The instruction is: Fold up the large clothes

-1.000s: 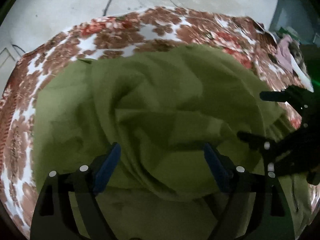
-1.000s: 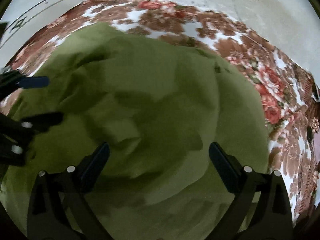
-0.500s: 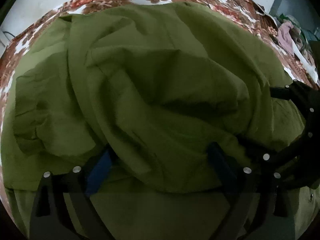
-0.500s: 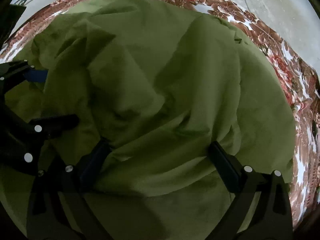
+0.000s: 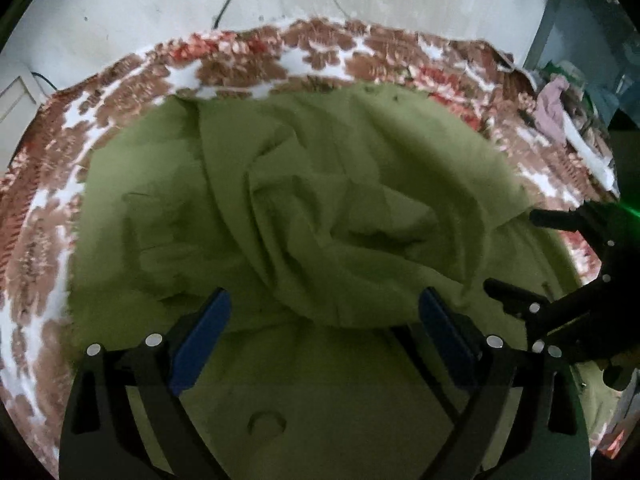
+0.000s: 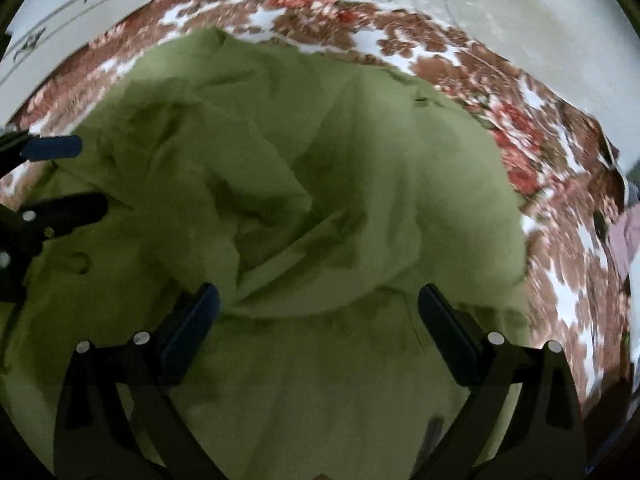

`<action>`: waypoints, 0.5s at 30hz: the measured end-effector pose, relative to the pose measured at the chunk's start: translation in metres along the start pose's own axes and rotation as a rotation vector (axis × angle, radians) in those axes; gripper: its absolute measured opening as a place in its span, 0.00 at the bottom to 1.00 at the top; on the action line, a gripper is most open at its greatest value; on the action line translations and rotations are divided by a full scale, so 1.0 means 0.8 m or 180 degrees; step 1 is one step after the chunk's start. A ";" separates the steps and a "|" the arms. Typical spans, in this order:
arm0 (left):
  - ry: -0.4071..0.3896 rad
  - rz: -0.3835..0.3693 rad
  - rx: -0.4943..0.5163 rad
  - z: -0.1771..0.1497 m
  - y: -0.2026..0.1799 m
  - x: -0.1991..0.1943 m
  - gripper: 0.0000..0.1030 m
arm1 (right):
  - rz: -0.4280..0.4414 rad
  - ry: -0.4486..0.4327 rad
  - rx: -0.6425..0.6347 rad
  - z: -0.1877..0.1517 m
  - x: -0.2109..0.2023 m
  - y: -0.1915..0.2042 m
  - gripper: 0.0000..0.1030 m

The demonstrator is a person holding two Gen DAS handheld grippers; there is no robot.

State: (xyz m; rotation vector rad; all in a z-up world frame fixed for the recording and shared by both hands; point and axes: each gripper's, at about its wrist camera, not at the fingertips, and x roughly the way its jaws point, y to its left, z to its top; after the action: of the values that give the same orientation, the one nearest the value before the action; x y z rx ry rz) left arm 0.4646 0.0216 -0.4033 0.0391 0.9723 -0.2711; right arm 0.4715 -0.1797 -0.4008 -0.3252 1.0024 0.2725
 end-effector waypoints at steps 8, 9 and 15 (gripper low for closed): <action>-0.0112 0.0145 -0.0157 -0.059 -0.004 -0.092 0.91 | 0.0175 -0.0130 0.0411 -0.063 -0.078 -0.034 0.95; -0.0114 0.0196 -0.0169 -0.070 -0.007 -0.102 0.91 | 0.0198 -0.0132 0.0449 -0.070 -0.084 -0.038 0.95; 0.0014 0.0528 -0.0339 -0.154 -0.029 -0.172 0.91 | 0.0297 -0.0013 0.0707 -0.150 -0.147 -0.079 0.95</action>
State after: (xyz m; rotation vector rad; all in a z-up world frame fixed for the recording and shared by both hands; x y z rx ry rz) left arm 0.2859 0.0472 -0.3577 0.0227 0.9804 -0.0666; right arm 0.3415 -0.2935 -0.3508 -0.0761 1.0347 0.2433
